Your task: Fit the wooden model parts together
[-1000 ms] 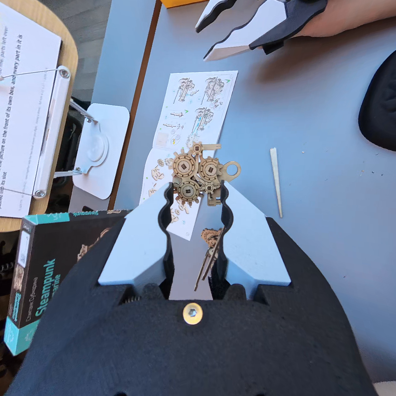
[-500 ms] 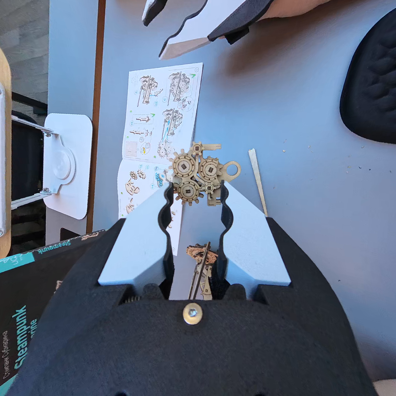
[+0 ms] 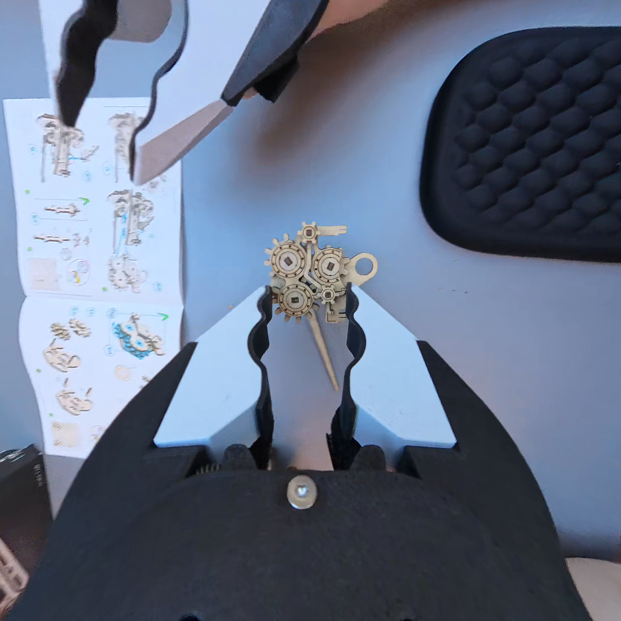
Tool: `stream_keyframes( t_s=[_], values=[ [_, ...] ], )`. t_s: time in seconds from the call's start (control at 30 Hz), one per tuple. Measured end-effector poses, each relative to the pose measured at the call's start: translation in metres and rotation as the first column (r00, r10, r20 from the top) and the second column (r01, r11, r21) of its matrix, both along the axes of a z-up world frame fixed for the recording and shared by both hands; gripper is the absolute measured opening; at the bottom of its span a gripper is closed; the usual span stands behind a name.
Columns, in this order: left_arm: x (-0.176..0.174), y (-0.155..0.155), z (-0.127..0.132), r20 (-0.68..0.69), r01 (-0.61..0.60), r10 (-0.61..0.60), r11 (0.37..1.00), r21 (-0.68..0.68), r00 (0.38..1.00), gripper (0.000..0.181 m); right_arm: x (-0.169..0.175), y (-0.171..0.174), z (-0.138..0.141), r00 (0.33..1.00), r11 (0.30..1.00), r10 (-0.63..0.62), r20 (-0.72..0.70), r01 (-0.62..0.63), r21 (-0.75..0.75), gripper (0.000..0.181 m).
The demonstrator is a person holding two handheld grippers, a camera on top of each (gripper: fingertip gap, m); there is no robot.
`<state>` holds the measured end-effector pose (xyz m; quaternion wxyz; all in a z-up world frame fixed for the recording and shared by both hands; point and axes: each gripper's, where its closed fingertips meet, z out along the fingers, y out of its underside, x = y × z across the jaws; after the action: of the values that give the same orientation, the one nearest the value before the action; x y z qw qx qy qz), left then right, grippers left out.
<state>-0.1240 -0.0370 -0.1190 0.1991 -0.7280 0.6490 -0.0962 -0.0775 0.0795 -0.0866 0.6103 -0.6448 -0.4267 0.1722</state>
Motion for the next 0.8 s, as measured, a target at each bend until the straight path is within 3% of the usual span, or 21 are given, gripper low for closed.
stream_keyframes(
  t_s=[0.17,0.37,0.53,0.7,0.8],
  values=[
    [-0.007,-0.037,-0.015,-0.068,-0.009,0.007,1.0,-0.017,0.998,0.043,-0.017,-0.048,-0.005,0.954,0.951,0.296,0.058,-0.288,-0.115,0.038],
    [-0.032,-0.073,-0.024,-0.048,-0.103,0.101,0.994,-0.038,0.994,0.043,-0.034,-0.105,-0.022,0.81,0.76,0.587,-0.009,-0.554,-0.34,0.05],
    [-0.041,-0.09,-0.039,-0.056,-0.149,0.147,0.988,-0.041,0.988,0.043,-0.039,-0.114,-0.05,0.775,0.749,0.621,0.114,-0.544,-0.379,0.061],
    [-0.041,-0.098,-0.045,-0.019,-0.2,0.199,0.977,-0.072,0.98,0.043,-0.031,-0.121,-0.057,0.758,0.709,0.644,0.106,-0.538,-0.456,0.061],
    [-0.044,-0.094,-0.04,0.033,-0.275,0.277,0.96,-0.057,0.96,0.062,-0.029,-0.121,-0.065,0.754,0.704,0.643,0.135,-0.511,-0.494,0.068]
  ],
)
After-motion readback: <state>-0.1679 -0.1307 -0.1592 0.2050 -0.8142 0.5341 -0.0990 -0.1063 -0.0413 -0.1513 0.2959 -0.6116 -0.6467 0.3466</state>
